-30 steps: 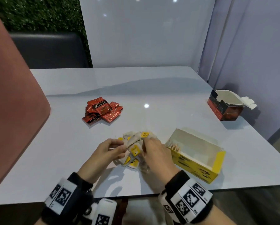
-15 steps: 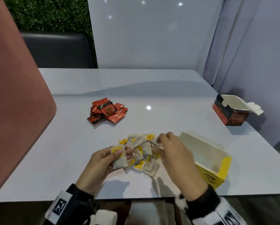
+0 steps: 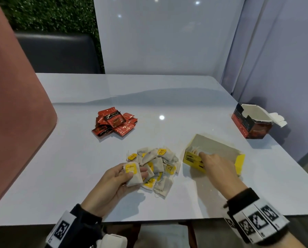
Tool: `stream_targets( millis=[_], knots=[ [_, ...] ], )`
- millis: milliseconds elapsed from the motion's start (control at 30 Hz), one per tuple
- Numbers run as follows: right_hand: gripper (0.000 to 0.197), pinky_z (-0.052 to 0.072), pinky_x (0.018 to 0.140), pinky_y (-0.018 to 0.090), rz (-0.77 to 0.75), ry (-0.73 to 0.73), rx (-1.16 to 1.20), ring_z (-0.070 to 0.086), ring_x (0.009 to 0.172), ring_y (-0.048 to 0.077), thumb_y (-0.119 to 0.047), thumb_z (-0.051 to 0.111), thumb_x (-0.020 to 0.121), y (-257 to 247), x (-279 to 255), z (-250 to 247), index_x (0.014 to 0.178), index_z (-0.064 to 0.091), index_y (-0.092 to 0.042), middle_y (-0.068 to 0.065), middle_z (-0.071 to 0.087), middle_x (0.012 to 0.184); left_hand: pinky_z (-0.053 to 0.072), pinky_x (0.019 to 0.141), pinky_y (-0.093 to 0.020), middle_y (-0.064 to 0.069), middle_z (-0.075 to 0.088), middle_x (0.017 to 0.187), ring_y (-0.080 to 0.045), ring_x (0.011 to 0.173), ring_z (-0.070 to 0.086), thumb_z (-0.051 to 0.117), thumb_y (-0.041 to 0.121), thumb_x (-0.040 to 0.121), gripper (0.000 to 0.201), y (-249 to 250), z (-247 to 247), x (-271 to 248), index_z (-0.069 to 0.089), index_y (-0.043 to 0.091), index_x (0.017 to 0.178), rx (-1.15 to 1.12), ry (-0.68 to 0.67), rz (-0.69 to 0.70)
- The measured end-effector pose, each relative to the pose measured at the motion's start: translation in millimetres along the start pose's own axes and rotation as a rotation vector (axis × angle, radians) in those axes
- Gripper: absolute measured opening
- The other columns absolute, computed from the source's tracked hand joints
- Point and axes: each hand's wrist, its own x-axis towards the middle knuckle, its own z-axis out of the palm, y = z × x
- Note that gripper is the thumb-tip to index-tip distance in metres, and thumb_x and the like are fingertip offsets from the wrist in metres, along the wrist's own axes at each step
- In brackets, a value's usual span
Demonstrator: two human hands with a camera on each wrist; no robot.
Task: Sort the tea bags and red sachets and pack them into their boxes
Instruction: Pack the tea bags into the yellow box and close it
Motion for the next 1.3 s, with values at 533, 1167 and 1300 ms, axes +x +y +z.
stream_targets(
  millis=[533,1167,1300],
  knots=[
    [0.020,0.032,0.076,0.029,-0.543,0.054,-0.053,0.055,0.106,0.026,-0.009,0.046,0.092,-115,53,-37,0.105,0.060,-0.012,0.006,0.063,0.108,0.053,0.076,-0.014,-0.008,0.067,0.113,-0.013,0.094,0.068,0.058,-0.005,0.083,0.054,29,-13,-12,0.043,0.013,0.131,0.499,0.121,0.091],
    [0.012,0.057,0.059,0.026,0.131,-0.475,2.240,0.068,0.066,0.020,-0.011,0.063,0.084,-91,7,-10,0.091,0.067,-0.002,0.010,0.071,0.077,0.055,0.082,-0.032,-0.011,0.072,0.102,-0.022,0.088,0.071,0.070,0.000,0.077,0.071,31,18,18,0.037,0.015,0.138,0.482,0.112,0.110],
    [0.016,0.052,0.054,0.024,0.091,-0.401,2.021,0.067,0.063,0.016,-0.013,0.069,0.081,-94,9,-14,0.095,0.069,-0.005,0.006,0.071,0.077,0.054,0.062,-0.020,-0.018,0.070,0.103,-0.019,0.078,0.071,0.055,-0.009,0.085,0.058,28,22,15,0.040,0.015,0.136,0.261,0.055,0.061]
  ],
)
